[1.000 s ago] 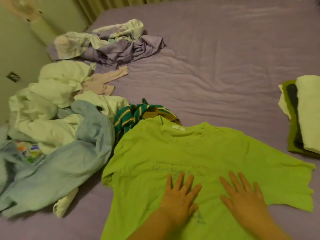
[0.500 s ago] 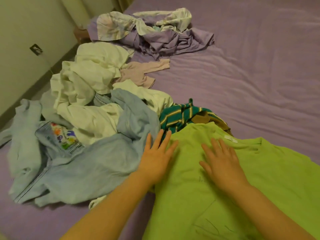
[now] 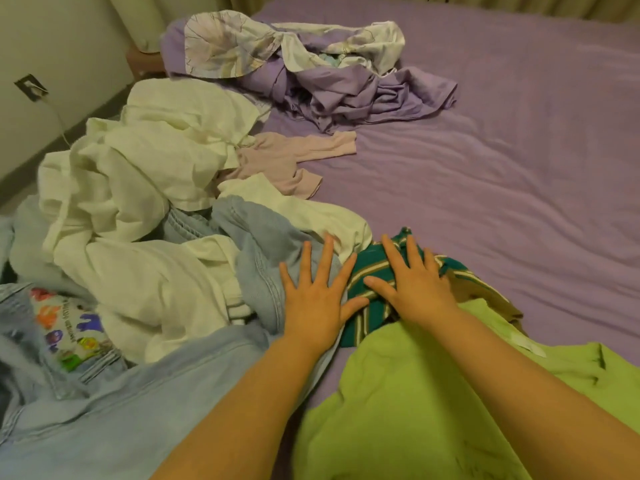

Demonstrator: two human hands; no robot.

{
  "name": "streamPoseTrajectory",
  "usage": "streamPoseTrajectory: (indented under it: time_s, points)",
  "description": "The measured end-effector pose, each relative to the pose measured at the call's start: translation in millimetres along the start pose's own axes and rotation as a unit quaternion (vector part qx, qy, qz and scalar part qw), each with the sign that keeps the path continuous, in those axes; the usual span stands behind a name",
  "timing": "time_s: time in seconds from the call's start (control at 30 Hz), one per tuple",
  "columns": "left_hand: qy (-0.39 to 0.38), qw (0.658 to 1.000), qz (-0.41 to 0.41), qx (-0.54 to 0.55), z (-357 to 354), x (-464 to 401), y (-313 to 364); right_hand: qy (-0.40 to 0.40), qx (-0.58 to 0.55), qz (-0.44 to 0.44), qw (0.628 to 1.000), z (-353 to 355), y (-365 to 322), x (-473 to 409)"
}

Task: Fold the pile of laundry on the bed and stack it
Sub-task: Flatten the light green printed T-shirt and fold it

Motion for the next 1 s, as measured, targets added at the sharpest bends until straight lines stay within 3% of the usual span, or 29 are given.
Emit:
streamPoseTrajectory:
  time_s: [0.2, 0.5, 0.77, 1.0]
  points:
    - [0.072, 0.994, -0.065, -0.05, -1, -33, -28, 0.05, -0.004, 0.038, 0.998, -6, -21, -32]
    - [0.077, 0.993, -0.01, -0.083, 4, -74, -94, 0.102, -0.058, 0.095, 0.988, -1, -94, -91]
    - [0.028, 0.994, 0.033, -0.097, 0, -95, -127, 0.09, -0.055, 0.117, 0.988, 9, -119, -121]
    - [-0.065, 0.996, 0.058, -0.023, 1, -24, -71, 0.08, 0.122, 0.171, 0.974, -3, -84, -41]
Point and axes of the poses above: each hand's wrist, its own x-axis away from the middle knuckle, its own z-axis out of the back of the hand, y = z × x, the point moved 9 cm from there along -x, towards the middle knuckle, and after that the axes turned 1 degree about -z, right-handed, at the moved point
